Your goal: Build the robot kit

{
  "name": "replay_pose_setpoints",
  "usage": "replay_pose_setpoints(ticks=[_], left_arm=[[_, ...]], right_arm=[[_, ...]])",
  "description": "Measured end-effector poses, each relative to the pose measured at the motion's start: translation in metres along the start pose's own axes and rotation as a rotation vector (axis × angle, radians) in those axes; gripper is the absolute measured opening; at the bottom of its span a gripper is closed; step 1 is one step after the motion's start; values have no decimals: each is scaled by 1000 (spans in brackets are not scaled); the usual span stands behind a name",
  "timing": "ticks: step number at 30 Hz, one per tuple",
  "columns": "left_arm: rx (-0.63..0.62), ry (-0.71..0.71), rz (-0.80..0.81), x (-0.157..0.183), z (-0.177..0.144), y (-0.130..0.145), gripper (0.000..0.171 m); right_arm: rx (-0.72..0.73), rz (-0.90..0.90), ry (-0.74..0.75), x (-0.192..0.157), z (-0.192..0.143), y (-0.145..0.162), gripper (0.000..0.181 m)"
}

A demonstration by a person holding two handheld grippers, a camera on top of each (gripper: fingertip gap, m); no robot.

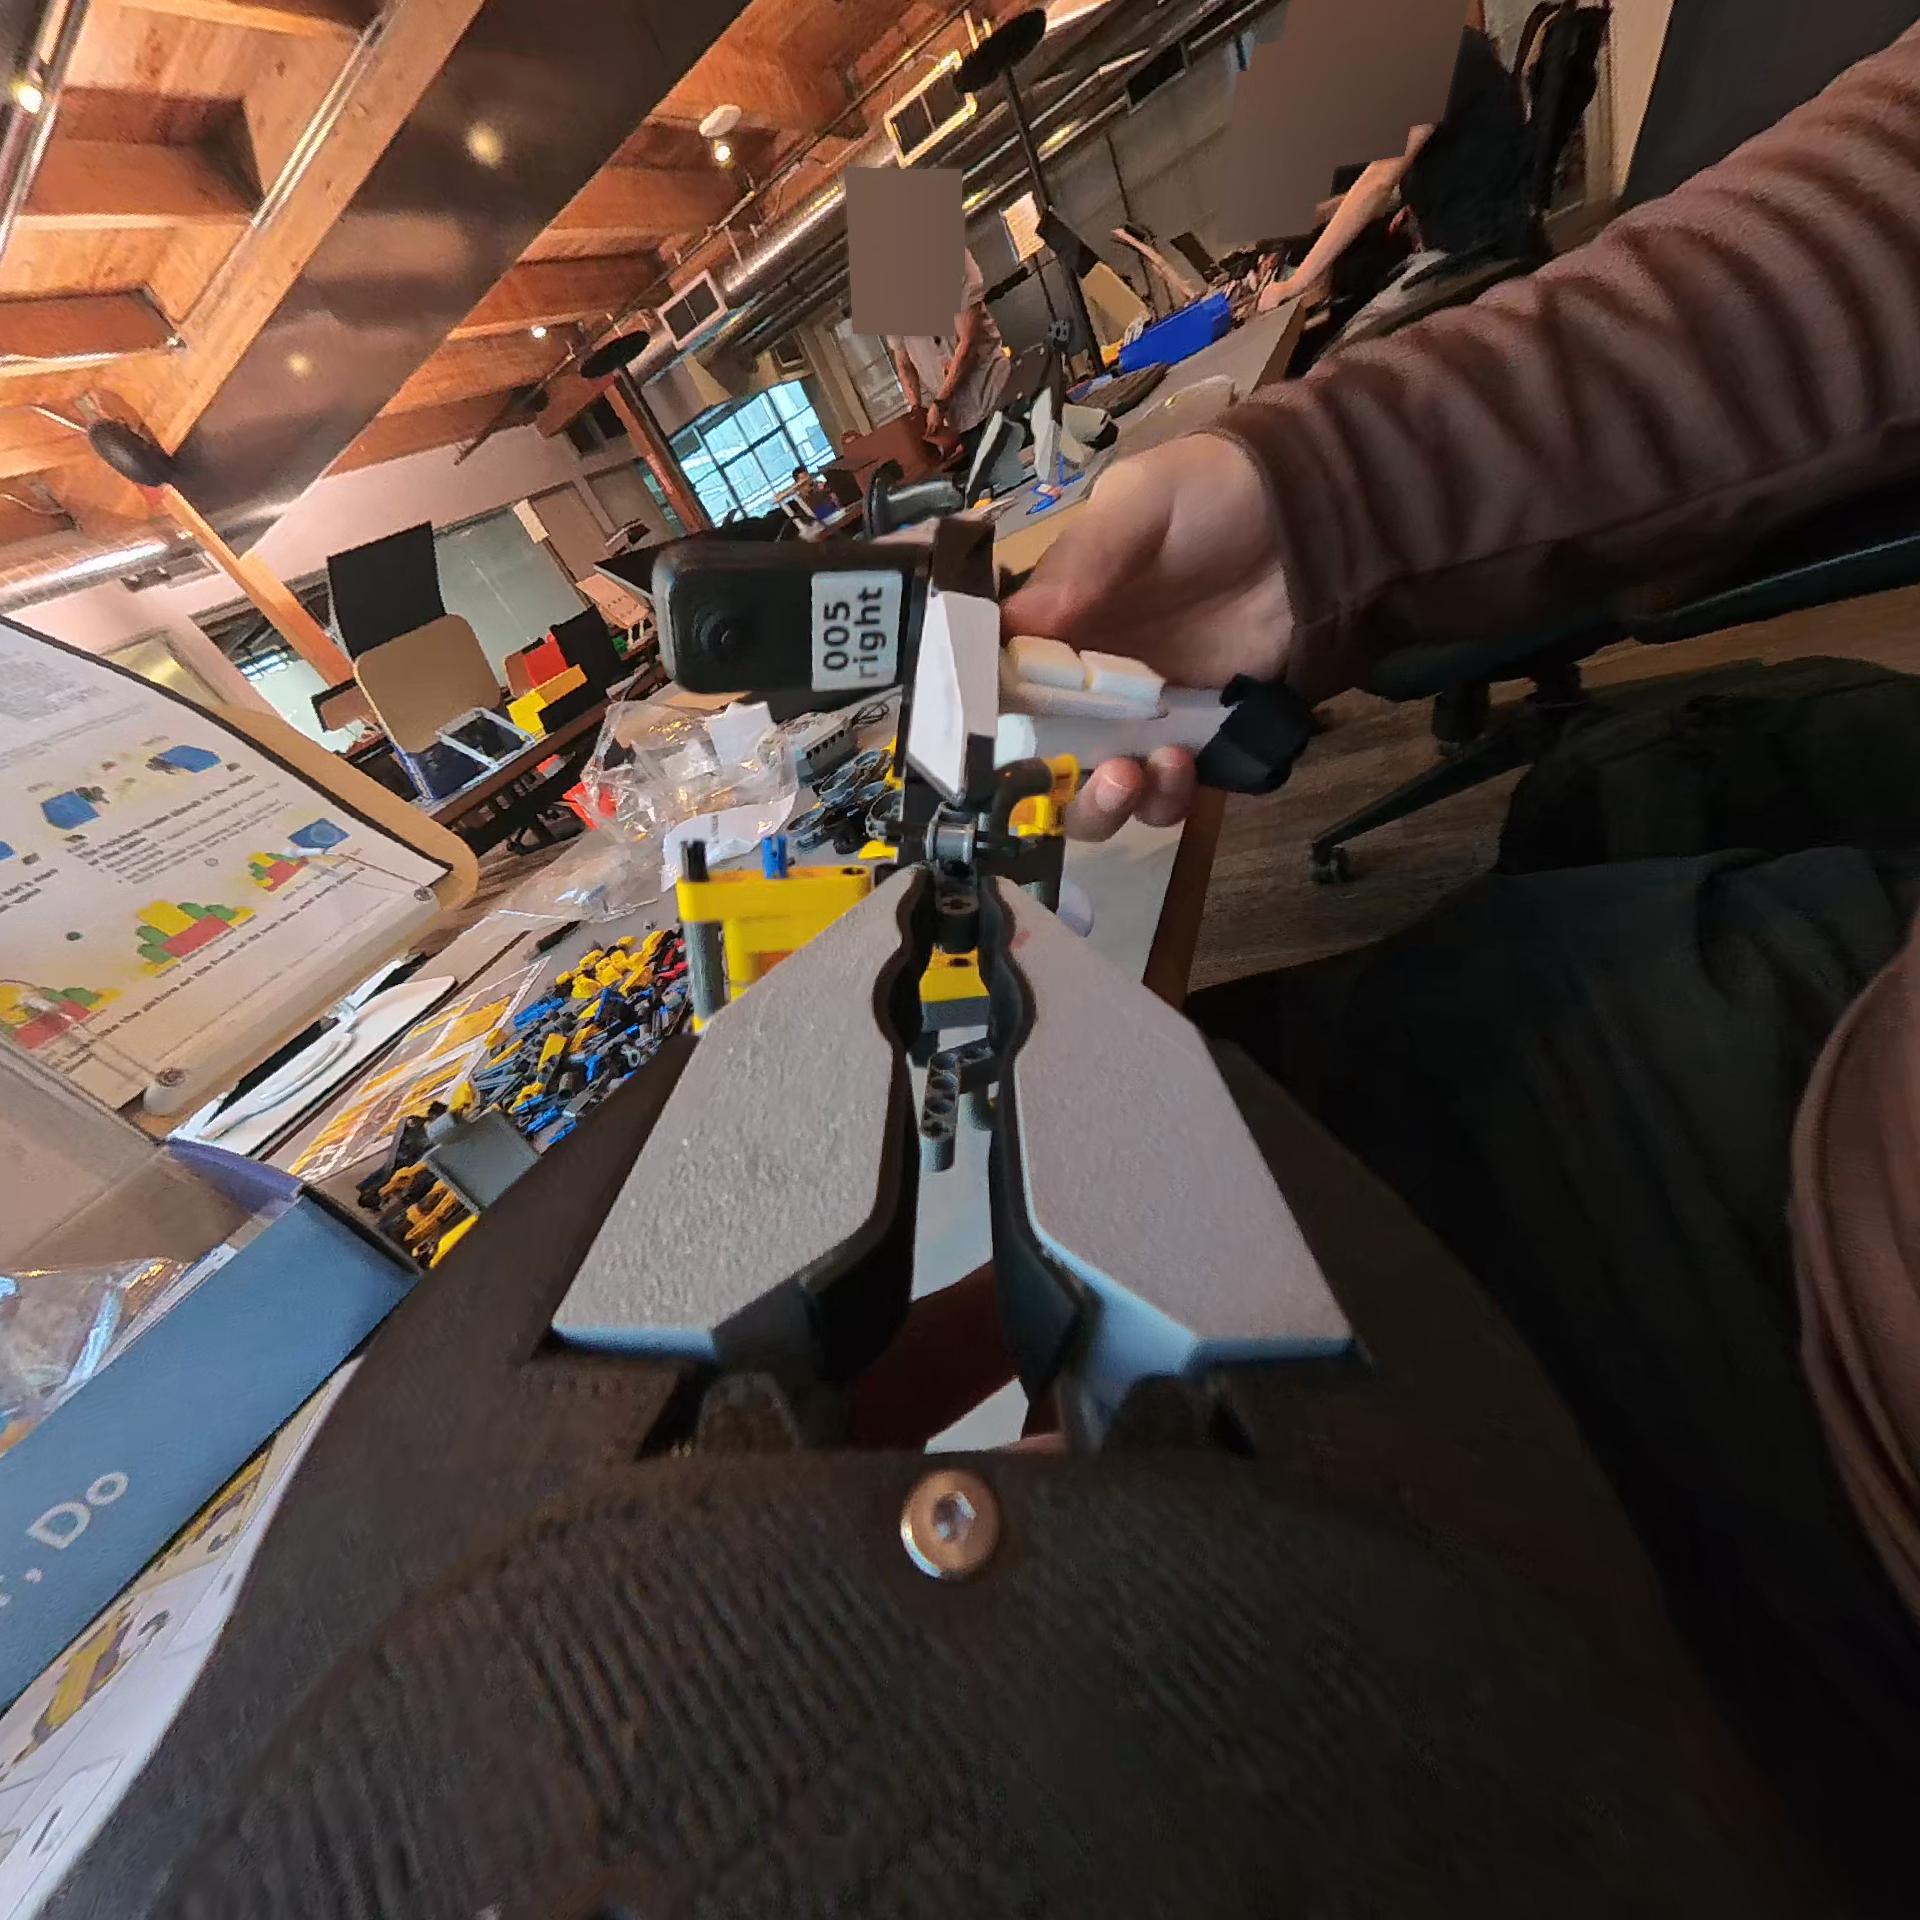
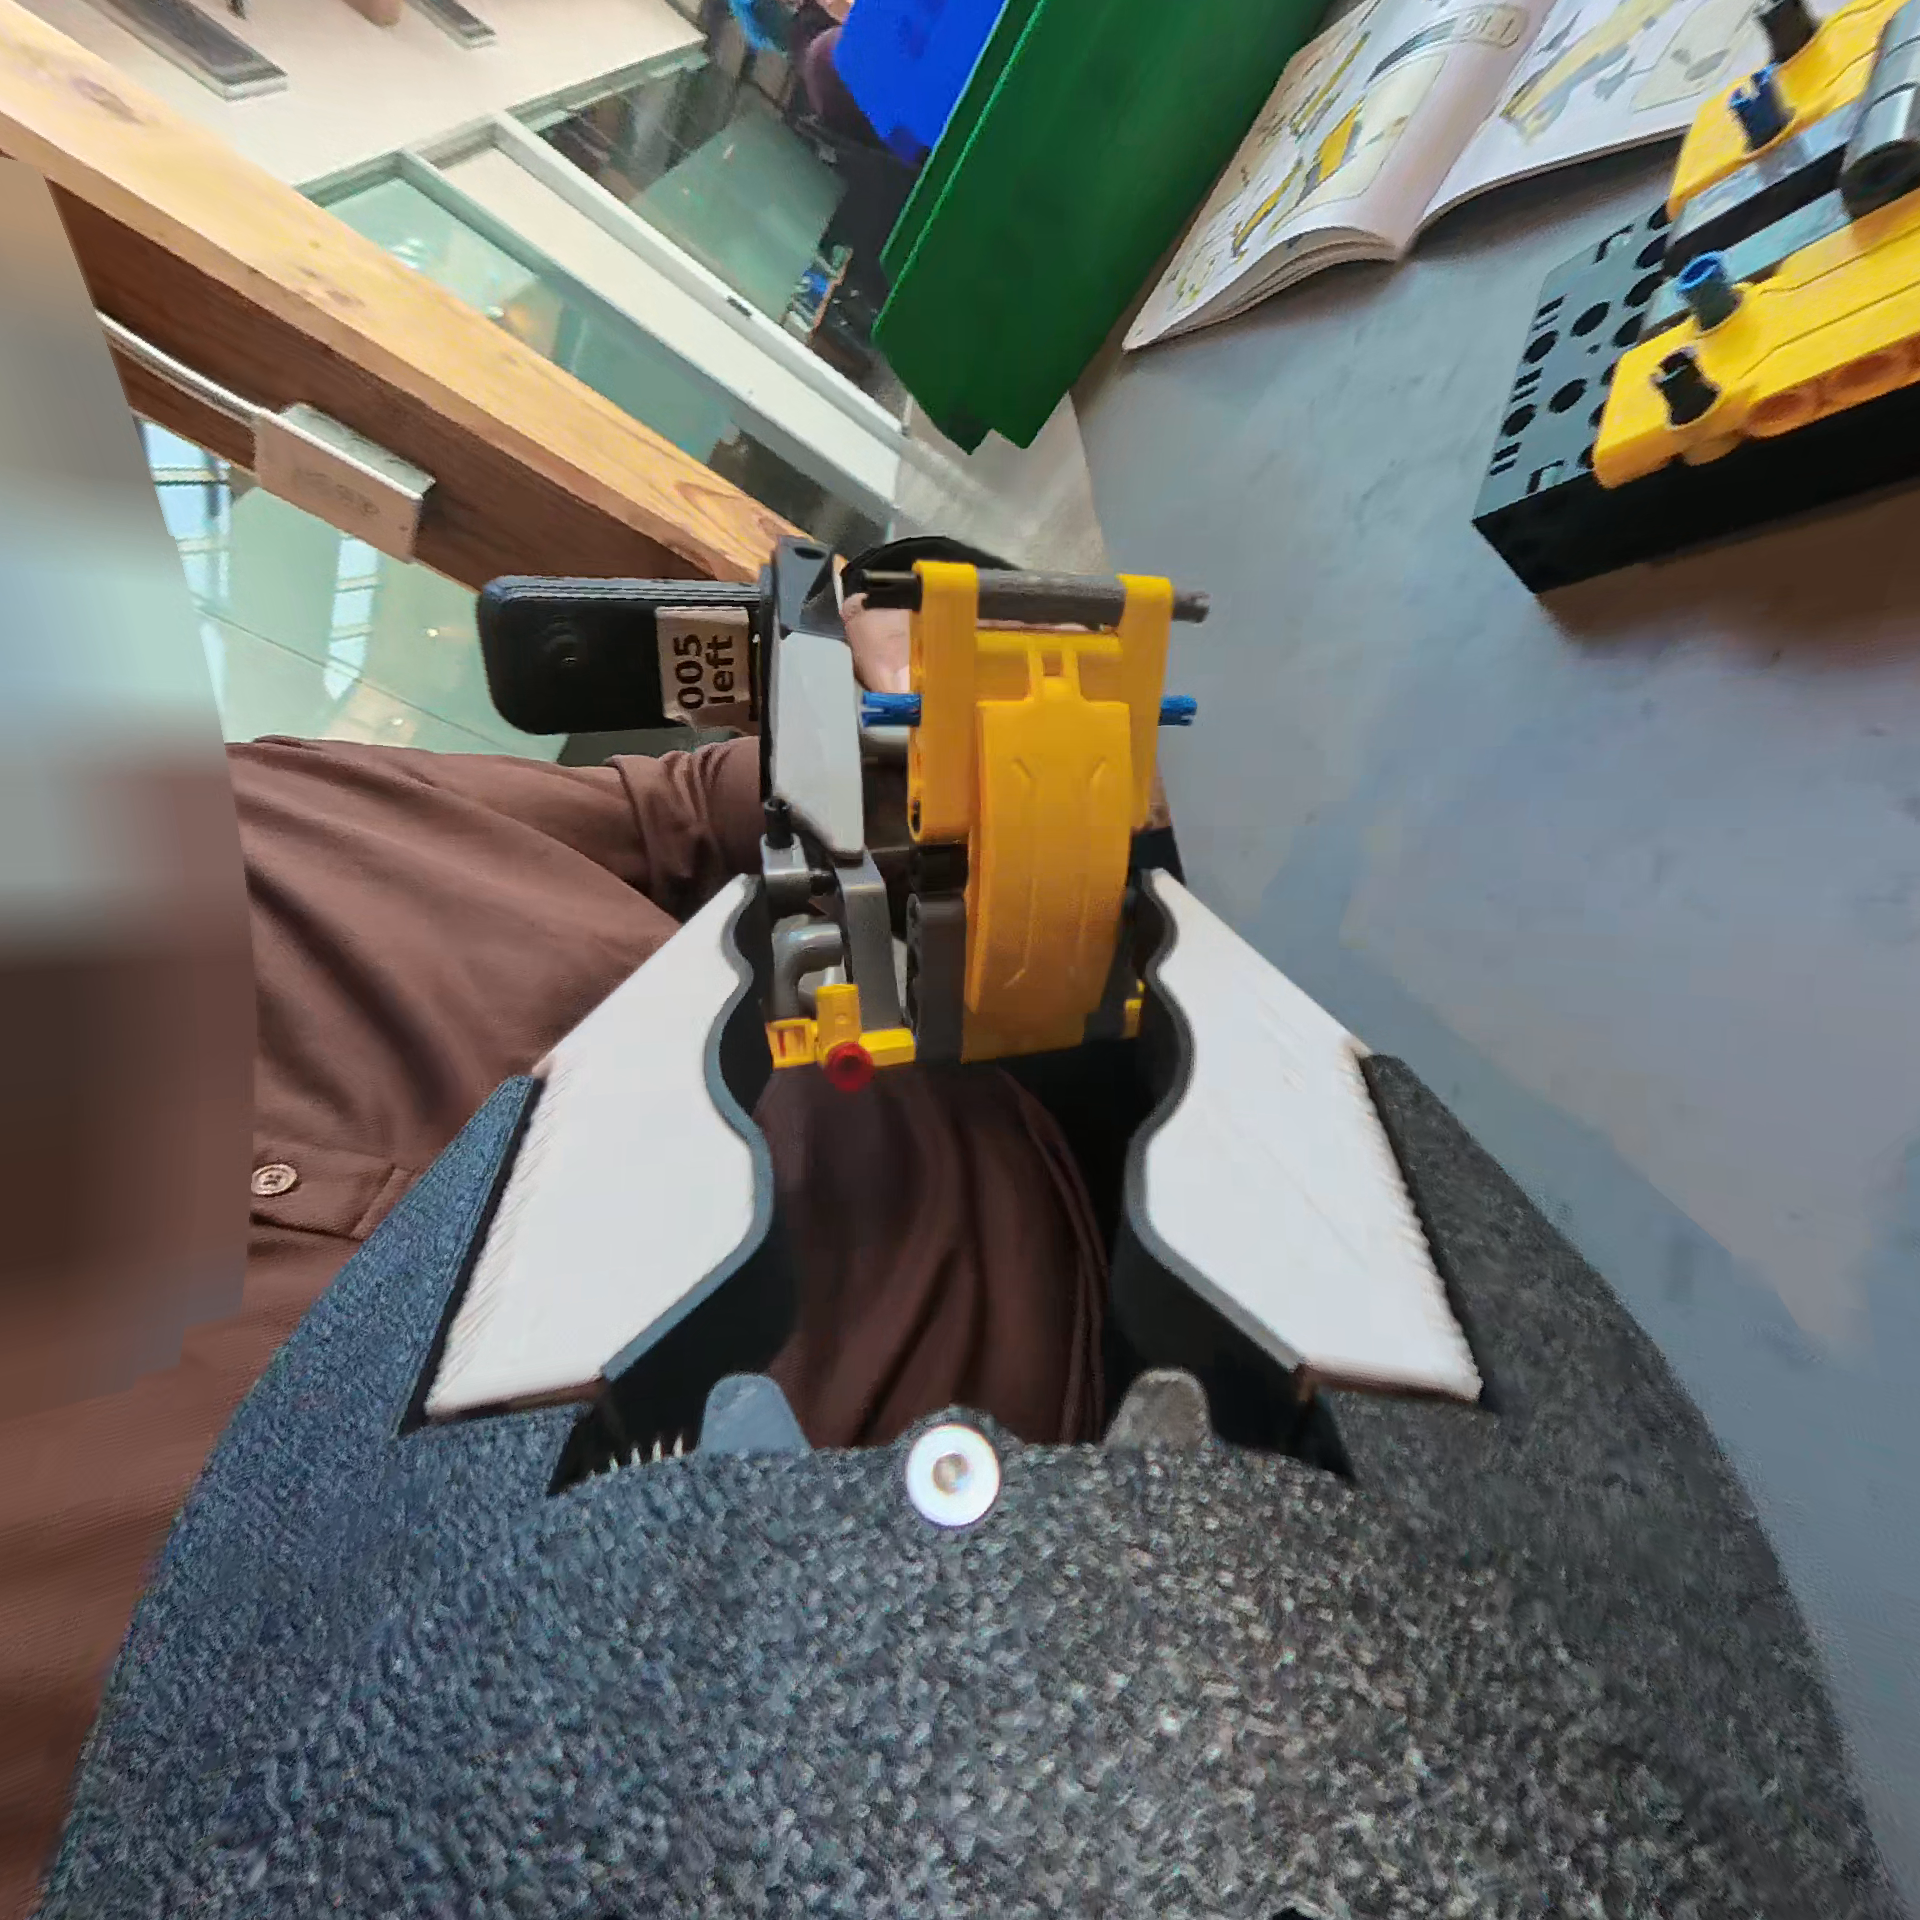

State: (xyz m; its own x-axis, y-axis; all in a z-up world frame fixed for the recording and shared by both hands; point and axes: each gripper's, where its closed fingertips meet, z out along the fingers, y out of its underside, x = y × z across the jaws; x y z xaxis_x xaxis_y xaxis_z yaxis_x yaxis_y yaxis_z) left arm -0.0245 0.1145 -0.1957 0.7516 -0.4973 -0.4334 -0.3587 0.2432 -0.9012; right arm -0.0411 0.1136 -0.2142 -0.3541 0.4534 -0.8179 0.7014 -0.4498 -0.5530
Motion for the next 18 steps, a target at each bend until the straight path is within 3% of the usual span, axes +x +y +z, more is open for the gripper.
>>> replay_pose_setpoints(ticks=[11, 18], left_arm=[[41, 51, -69, 0, -3, -7, 6], [40, 98, -77, 8, -2, -7, 6]], right_arm=[[-36, 36, -148, -12, 7, 0, 58], [-149, 45, -154, -14, 6, 10, 55]])
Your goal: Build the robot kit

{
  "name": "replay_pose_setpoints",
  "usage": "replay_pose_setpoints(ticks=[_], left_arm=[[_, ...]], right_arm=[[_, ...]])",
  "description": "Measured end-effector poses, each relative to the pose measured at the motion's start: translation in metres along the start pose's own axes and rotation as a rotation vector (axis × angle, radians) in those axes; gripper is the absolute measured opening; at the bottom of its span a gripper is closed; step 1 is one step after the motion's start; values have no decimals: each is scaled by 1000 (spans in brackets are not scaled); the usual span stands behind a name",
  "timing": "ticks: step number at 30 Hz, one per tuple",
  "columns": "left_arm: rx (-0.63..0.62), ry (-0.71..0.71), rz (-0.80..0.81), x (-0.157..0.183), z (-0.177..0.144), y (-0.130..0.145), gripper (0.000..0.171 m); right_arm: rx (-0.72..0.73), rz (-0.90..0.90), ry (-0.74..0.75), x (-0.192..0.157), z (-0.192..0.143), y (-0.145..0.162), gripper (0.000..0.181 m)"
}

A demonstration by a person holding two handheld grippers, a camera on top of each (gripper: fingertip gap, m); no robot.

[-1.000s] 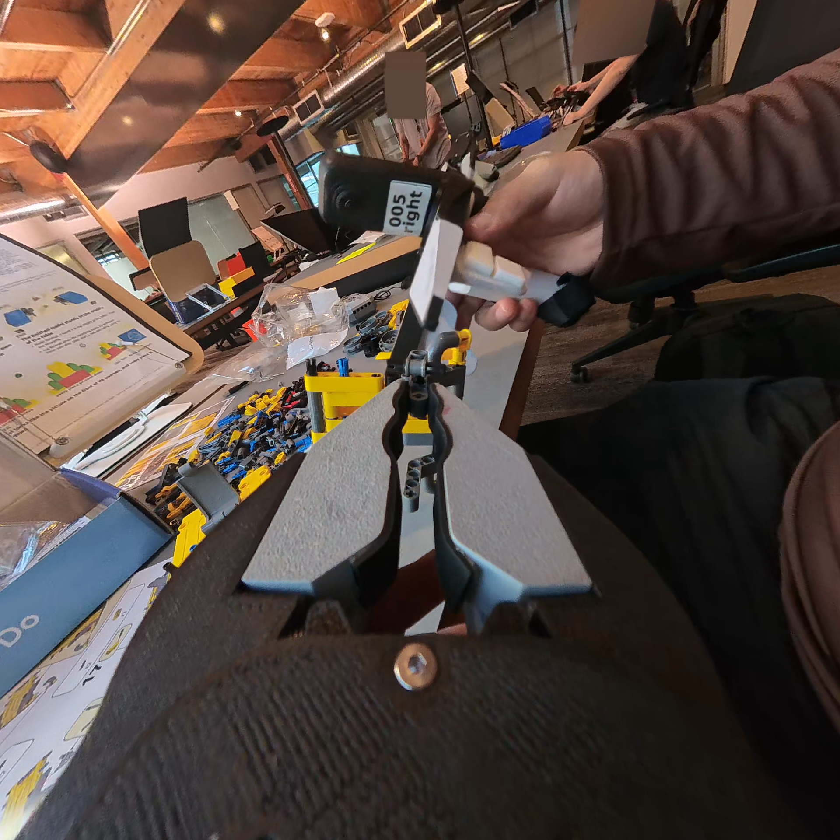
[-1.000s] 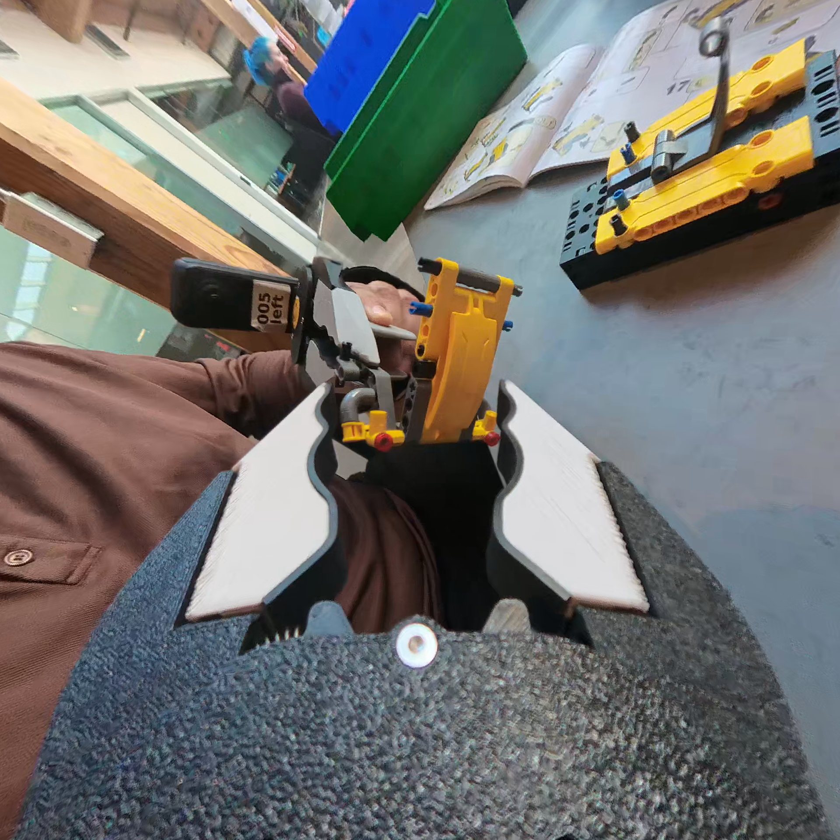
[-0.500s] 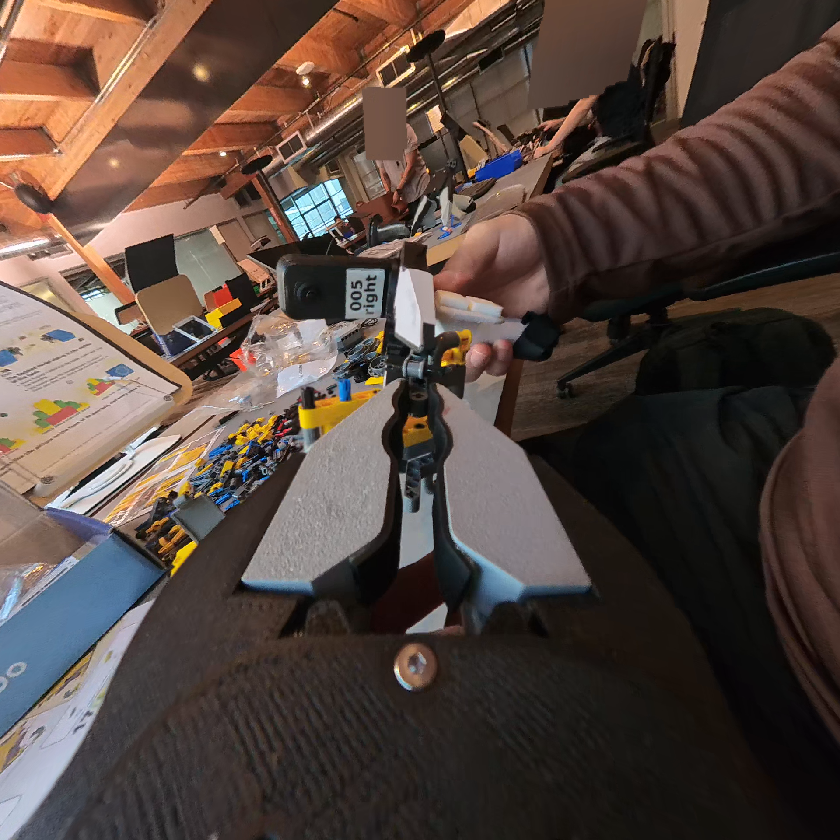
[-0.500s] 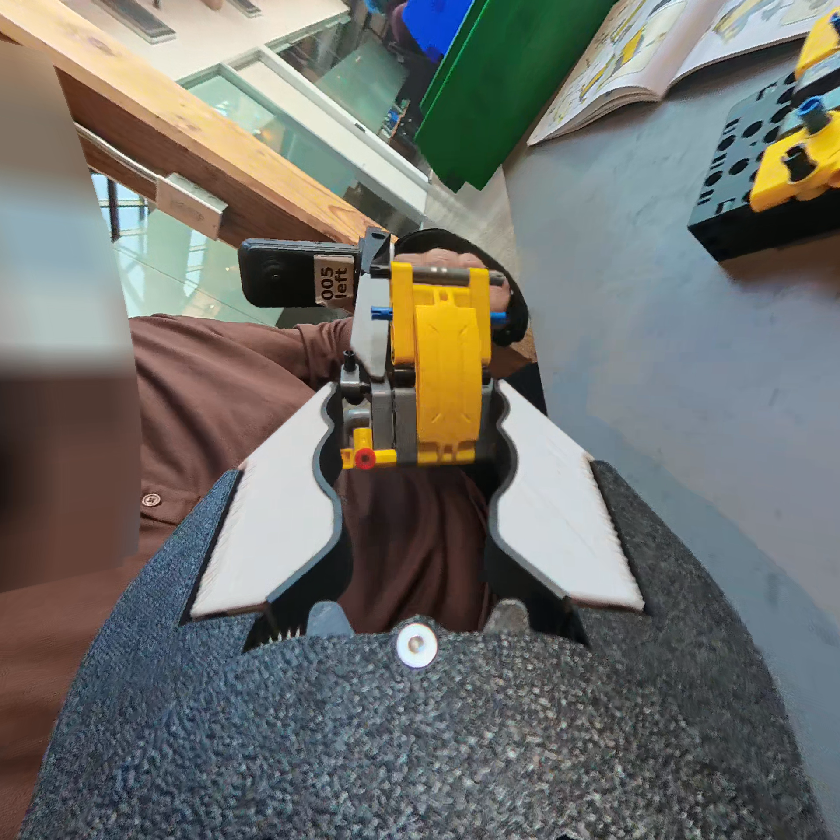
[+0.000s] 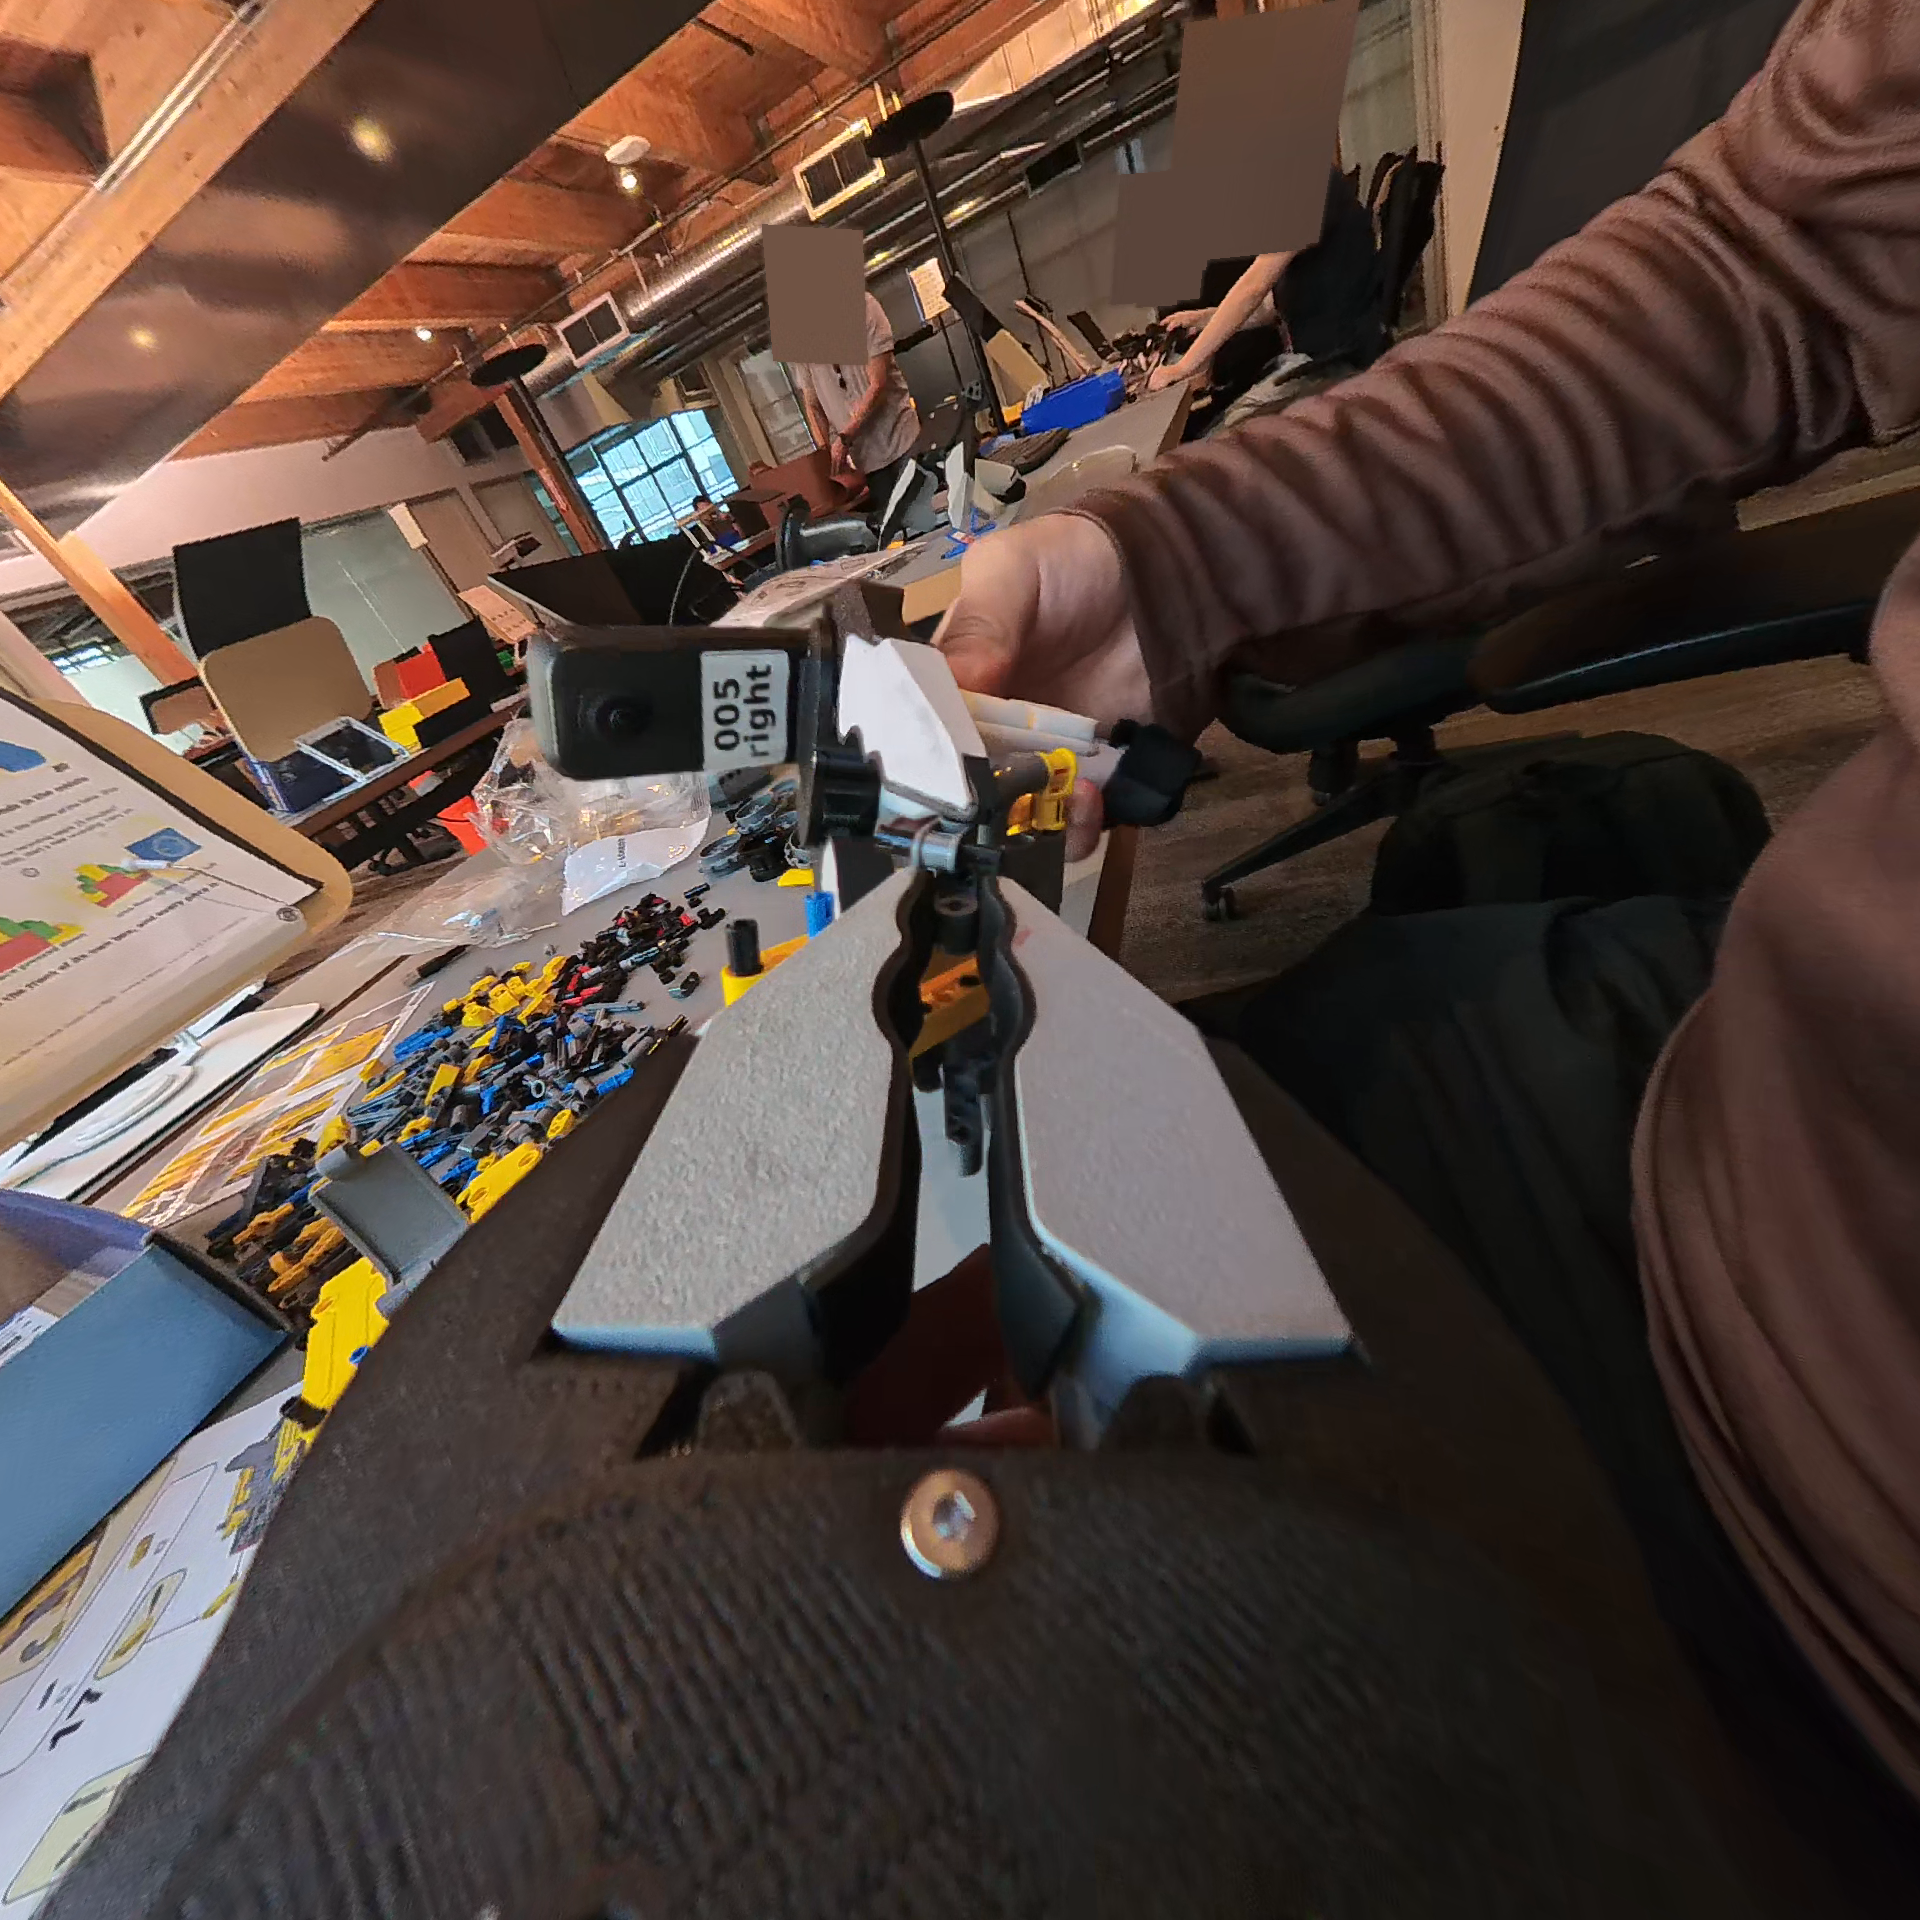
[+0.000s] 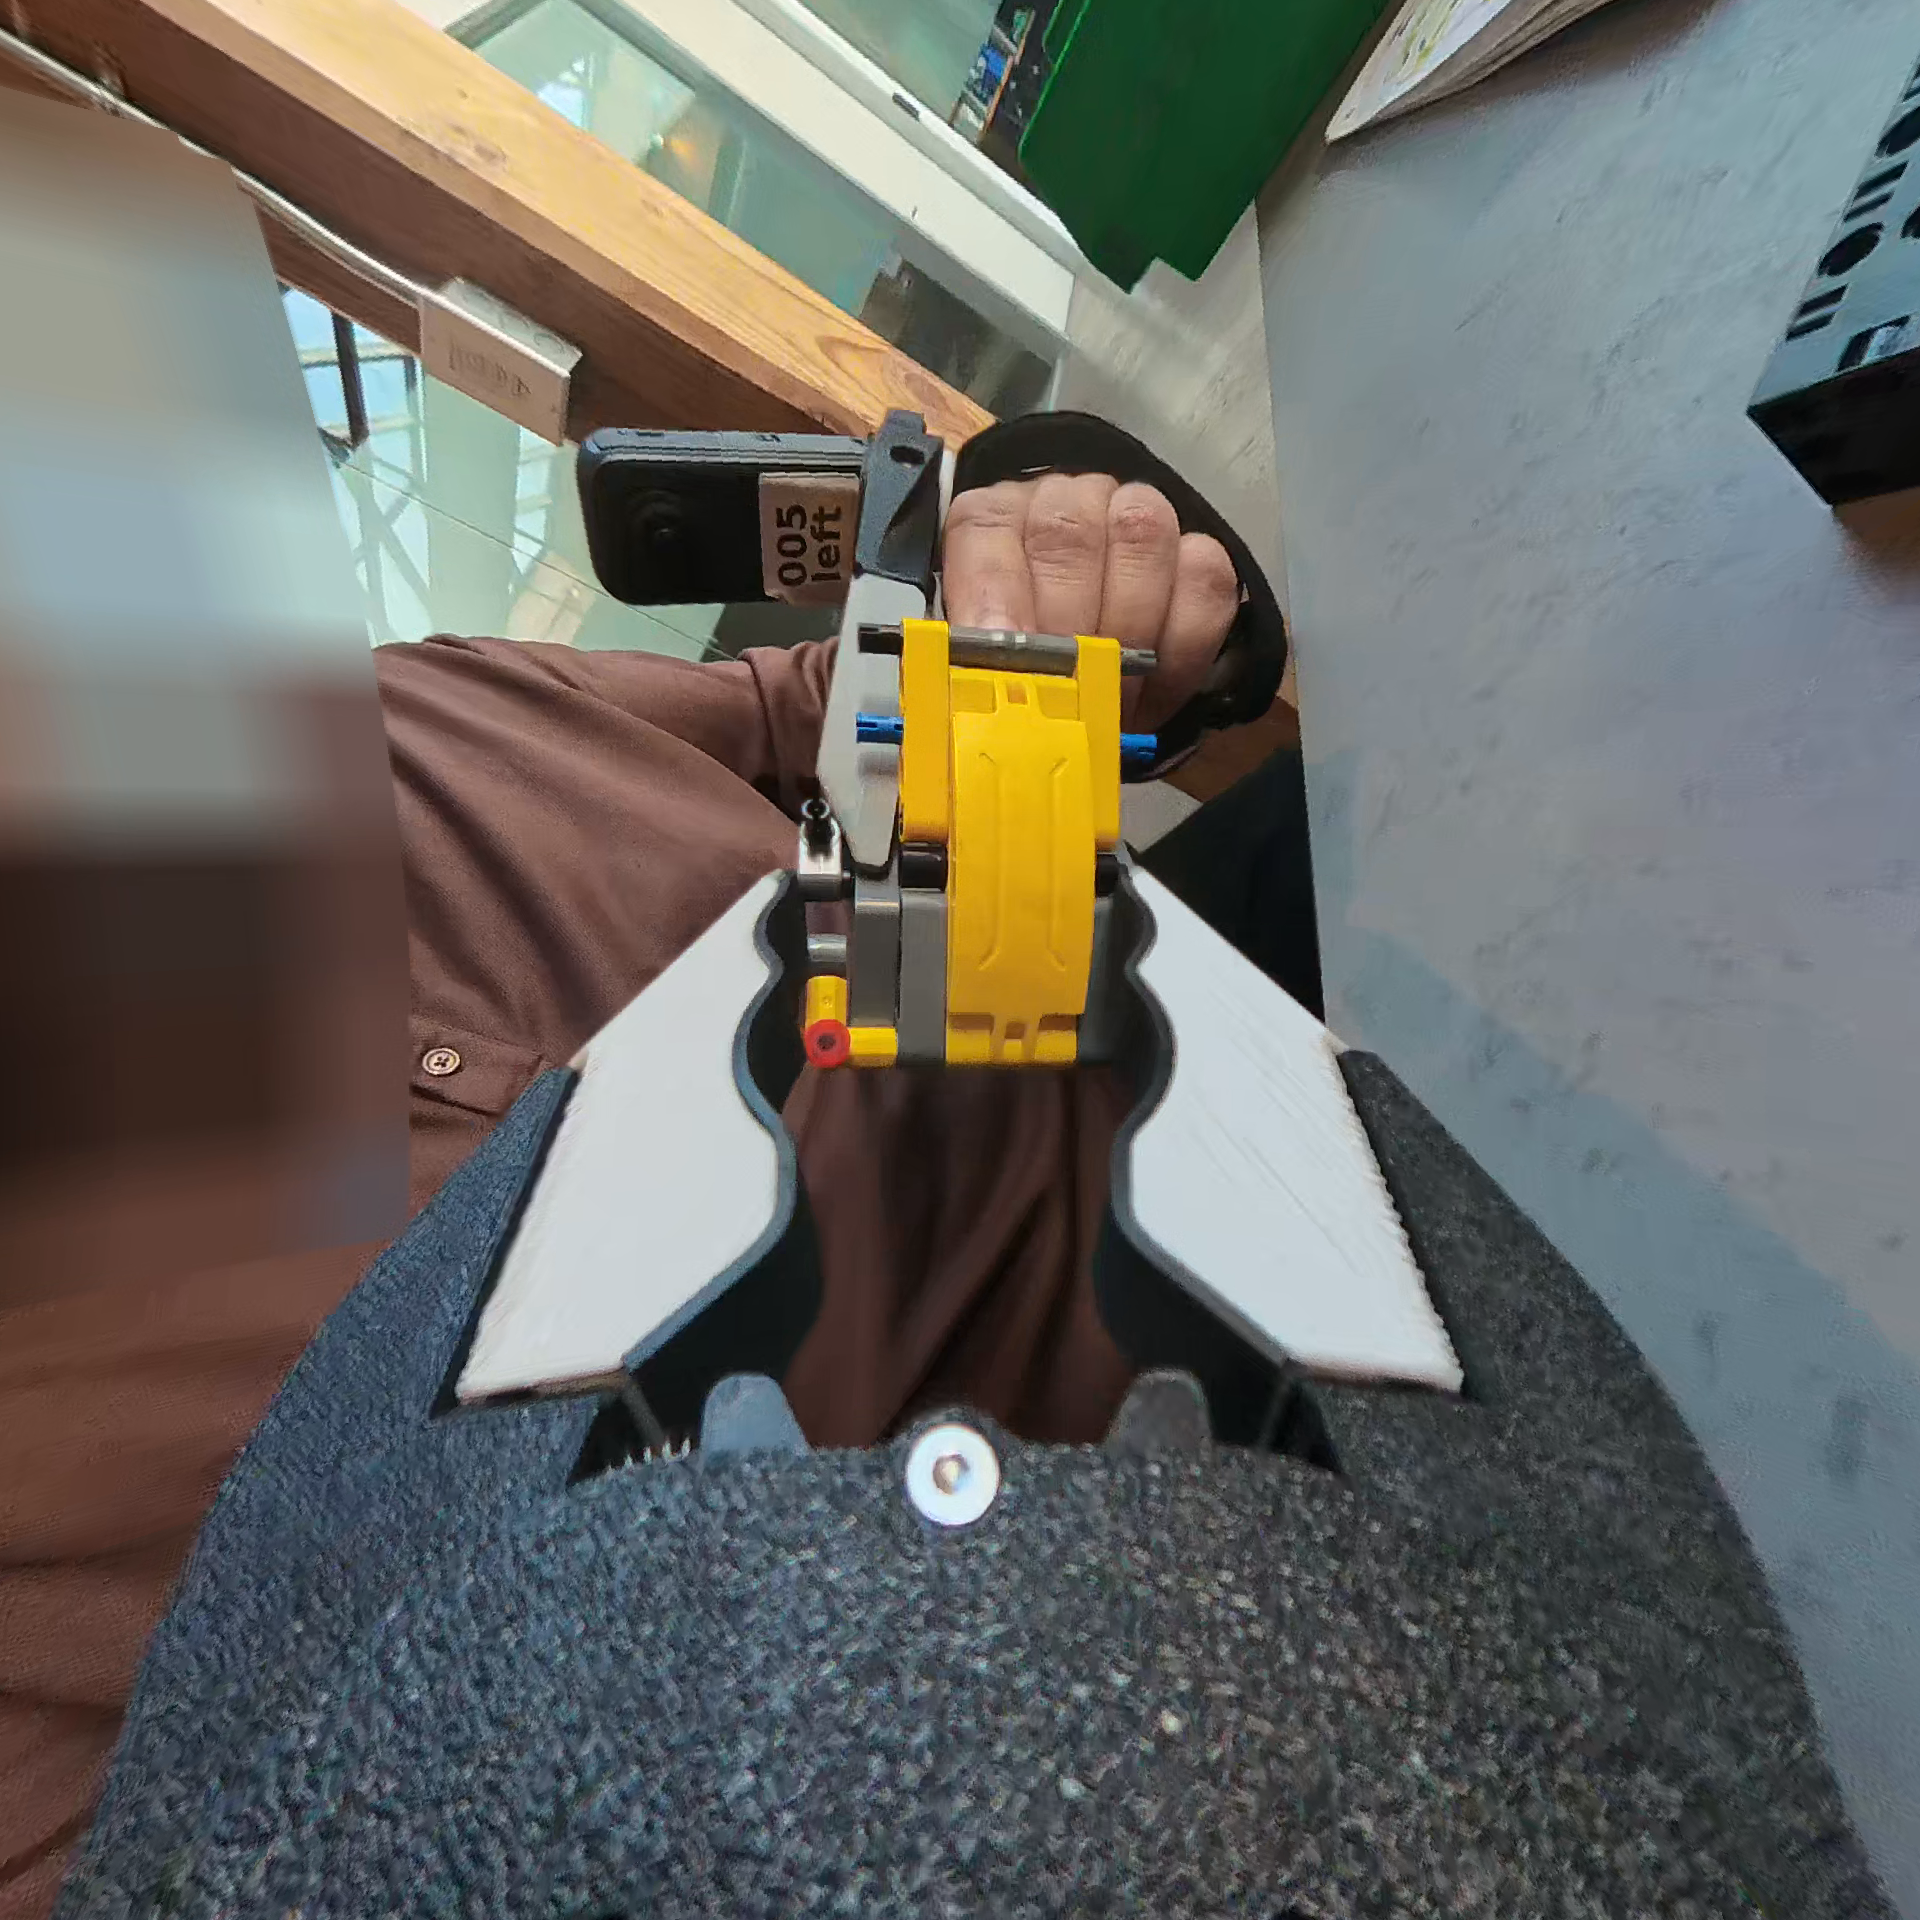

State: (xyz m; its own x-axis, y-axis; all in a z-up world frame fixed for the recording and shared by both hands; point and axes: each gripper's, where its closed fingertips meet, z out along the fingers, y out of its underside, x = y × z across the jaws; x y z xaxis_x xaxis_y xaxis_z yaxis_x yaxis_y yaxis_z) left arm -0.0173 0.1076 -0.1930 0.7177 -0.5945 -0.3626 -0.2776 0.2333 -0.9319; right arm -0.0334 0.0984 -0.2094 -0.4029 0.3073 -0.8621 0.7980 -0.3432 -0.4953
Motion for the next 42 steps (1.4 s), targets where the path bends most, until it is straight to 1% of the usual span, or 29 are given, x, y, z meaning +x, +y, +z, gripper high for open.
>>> replay_pose_setpoints(ticks=[4, 5, 9, 10, 12, 15, 17, 20, 23, 25, 28, 31, 33, 36, 39, 42], left_arm=[[49, -3, -22, -6, 0, -8, 6], [47, -11, -4, -8, 1, -9, 6], [5, -70, 125, -12, 6, -3, 6], [-11, -98, 186, -14, 6, -1, 6], [-24, -127, 257, -15, 8, 0, 6], [-80, -130, 353, -19, 11, 8, 6], [-116, -126, 368, -23, 15, 16, 7], [-194, -57, 333, -23, 21, 34, 8], [-291, -3, 324, -22, 23, 50, 14], [-360, 73, 303, -16, 23, 61, 17], [-459, 107, 272, -15, 22, 76, 18], [-551, 141, 213, -11, 16, 87, 20], [-570, 147, 178, -12, 12, 89, 20], [-570, 142, 127, -14, 7, 88, 21], [-535, 125, 59, -17, 0, 80, 22], [-469, 81, -15, -24, -9, 68, 23]], right_arm=[[-38, -116, 84, -5, -4, -9, 56], [-52, -152, 116, -6, -6, -11, 56], [-132, -350, 305, -1, -15, -16, 56], [-140, -383, 338, -1, -17, -17, 56], [-145, -426, 375, 0, -19, -19, 56], [-155, -508, 445, 7, -24, -21, 56], [-150, -602, 508, 12, -29, -24, 56], [-166, -681, 597, 26, -37, -22, 57], [-177, -716, 674, 44, -46, -16, 56], [-193, -742, 741, 57, -54, -11, 57], [-242, -761, 839, 77, -64, -4, 57], [-281, -795, 889, 89, -65, 2, 57], [-272, -816, 901, 89, -66, 2, 57], [-248, -787, 913, 87, -72, 1, 60], [-188, -769, 907, 75, -80, -1, 63], [-128, -767, 937, 58, -97, 0, 66]])
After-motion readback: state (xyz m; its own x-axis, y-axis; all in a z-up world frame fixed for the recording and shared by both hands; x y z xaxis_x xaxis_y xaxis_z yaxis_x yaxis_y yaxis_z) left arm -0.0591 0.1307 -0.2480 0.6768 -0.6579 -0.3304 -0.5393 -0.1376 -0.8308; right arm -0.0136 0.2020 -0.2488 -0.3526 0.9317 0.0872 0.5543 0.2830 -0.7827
